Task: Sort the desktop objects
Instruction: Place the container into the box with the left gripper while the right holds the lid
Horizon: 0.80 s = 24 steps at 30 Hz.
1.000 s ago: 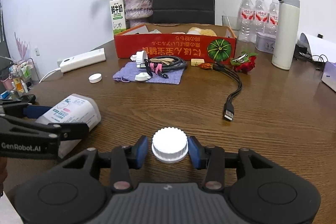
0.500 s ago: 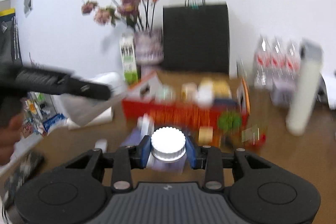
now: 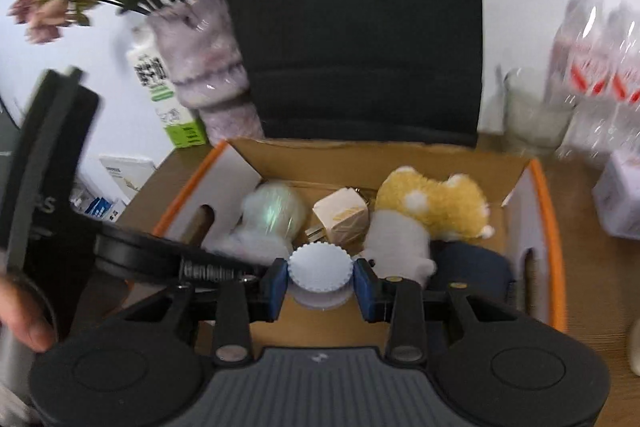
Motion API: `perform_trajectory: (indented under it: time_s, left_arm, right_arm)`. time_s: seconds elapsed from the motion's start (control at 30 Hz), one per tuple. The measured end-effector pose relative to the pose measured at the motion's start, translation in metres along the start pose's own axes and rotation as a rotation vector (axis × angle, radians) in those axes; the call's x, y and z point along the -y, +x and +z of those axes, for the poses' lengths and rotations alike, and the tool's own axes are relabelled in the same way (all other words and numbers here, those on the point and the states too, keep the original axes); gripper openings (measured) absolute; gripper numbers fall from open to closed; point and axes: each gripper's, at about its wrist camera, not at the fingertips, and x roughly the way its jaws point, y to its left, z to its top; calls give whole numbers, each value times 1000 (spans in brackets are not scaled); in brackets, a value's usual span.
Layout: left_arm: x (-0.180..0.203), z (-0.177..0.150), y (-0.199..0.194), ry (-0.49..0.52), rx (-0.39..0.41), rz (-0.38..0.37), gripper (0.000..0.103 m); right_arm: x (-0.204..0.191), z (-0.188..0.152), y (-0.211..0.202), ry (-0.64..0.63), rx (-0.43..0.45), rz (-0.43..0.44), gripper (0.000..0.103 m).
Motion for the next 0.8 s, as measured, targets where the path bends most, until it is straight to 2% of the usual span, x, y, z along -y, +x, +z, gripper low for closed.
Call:
perform_trajectory:
  time_s: [0.03,0.07,0.1,0.17,0.2,0.27,0.33,0.43,0.5,0.53,0.6,0.67,0.73,0.8]
  left_arm:
    - [-2,-1,1,1,16,6,69]
    - [-6,-1,3,8,-3,-19,73]
    - [-10,-2,3,1,-20,-45,73]
    - [-18,-5,-3,-7,-13,-41,74]
    - [-20,-5,-7,-1,-4,-41,75]
    - [-26,-5,-17,8,11,-63,76]
    - [-24,-4,-26,5,25,-46,80]
    - [-22,-5,-43,17,46,-51,81]
    - [-18,-17,-66,34,89,-39,81]
    - [-19,-22,-74,45,112,-47,81]
    - [-17,-40,-99,60,164,-47,85]
    - [-17,-65,-123,62,226,-44,96]
    - [-15,-93,-142,60,275,-18,96]
    - [-14,-129,-159,67,318,-28,97]
  right_arm:
    - [0,0,9,1,12,-1,35]
    - [0,-1,15,5,27,-6,35]
    - [2,-2,21,16,32,-12,36]
    - [4,-1,28,41,15,-6,54]
    - [5,-2,30,51,14,4,57]
    - [7,0,30,62,17,19,58]
    - [6,1,21,63,39,2,58]
    - [4,1,-3,64,58,-23,59]
    - [-1,-7,-30,56,86,-74,59]
    - [-5,-14,-46,46,118,-90,60]
    - [-14,-37,-80,22,179,-109,69]
    - [-23,-67,-105,-16,215,-127,86]
    - [-29,-103,-122,-51,235,-161,88]
    - [-31,-146,-134,-50,239,-197,88]
